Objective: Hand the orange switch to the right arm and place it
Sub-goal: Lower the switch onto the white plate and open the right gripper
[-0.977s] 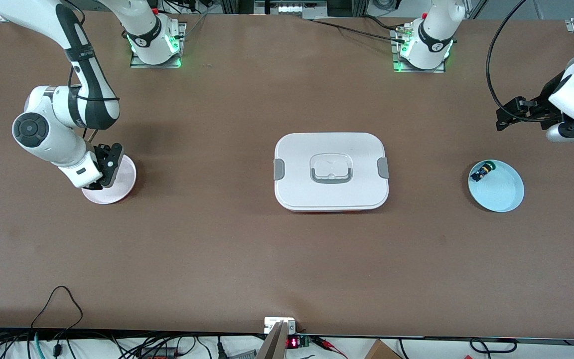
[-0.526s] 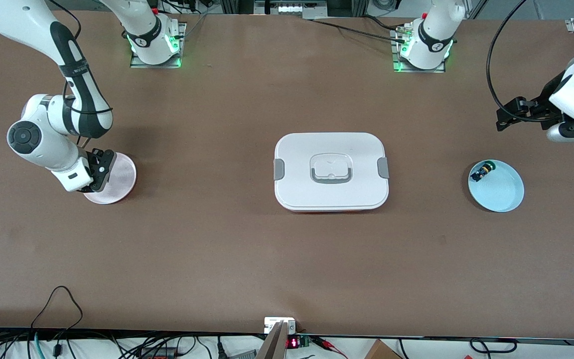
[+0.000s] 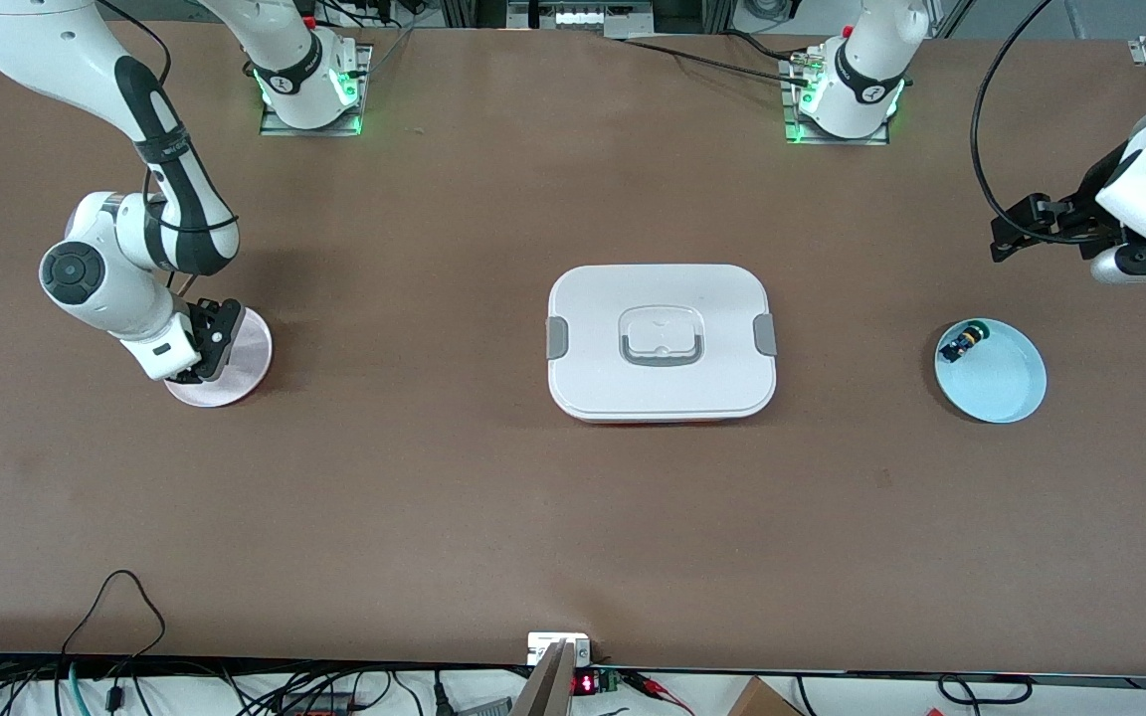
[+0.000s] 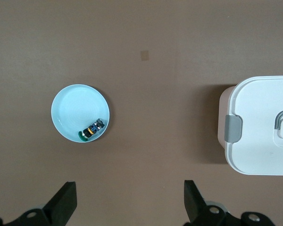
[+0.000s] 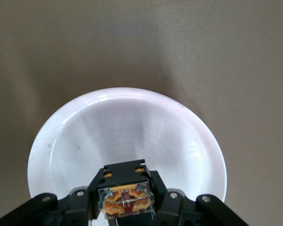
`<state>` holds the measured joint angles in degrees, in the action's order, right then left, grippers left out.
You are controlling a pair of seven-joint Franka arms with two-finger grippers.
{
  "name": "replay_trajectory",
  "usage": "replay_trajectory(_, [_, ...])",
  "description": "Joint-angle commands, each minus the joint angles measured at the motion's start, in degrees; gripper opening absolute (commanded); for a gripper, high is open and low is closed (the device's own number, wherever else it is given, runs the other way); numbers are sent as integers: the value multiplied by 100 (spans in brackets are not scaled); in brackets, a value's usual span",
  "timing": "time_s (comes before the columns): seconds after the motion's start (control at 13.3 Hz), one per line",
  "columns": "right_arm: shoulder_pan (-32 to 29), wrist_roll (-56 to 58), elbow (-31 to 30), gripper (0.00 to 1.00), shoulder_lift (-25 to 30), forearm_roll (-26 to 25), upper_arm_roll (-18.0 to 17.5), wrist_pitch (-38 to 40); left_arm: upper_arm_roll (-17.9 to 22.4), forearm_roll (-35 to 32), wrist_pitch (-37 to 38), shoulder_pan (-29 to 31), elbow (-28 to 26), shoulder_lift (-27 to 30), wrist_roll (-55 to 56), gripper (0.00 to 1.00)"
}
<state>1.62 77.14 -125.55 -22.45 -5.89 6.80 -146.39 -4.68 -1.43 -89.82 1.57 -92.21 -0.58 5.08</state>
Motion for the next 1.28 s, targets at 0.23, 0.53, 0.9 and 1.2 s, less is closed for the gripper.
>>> replay_trajectory(0.23, [-39, 56, -75, 25, -102, -97, -38, -240, -33, -165, 79, 19, 150, -83, -25, 100])
replay_trajectory(0.53, [-39, 65, -92, 100, -40, -62, -38, -197, -33, -165, 88, 19, 150, -83, -25, 100])
replay_trajectory(0.9, [14, 3, -13, 100, 477, 34, -65, 277, -33, -165, 88, 19, 150, -74, -25, 100])
replay_trajectory(1.2, [224, -443, 206, 100, 969, 657, -74, 795, -33, -165, 88, 19, 150, -83, -16, 100])
